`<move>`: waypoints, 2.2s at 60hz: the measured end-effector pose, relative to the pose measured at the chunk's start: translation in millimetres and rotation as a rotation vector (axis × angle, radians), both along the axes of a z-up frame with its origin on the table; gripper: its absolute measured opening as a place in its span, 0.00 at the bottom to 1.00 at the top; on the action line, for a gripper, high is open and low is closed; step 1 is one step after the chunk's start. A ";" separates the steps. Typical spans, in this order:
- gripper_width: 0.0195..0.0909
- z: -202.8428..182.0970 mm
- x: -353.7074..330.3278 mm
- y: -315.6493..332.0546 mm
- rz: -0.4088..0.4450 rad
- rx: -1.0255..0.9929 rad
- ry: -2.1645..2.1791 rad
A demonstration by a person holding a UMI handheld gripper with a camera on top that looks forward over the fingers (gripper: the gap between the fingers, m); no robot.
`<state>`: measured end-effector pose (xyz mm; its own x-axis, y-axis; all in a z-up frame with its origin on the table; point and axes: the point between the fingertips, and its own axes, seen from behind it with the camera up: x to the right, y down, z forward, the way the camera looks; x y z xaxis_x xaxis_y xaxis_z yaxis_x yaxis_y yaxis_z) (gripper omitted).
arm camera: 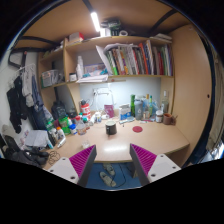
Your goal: Pour water
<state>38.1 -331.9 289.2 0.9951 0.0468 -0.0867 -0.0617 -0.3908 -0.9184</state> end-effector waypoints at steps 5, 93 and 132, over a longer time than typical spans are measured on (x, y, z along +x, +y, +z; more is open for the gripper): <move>0.76 5.1 4.4 -5.7 -0.017 0.015 -0.022; 0.74 -209.5 -257.5 347.2 0.249 0.155 -0.048; 0.33 -174.6 -260.9 413.5 0.271 -0.084 0.507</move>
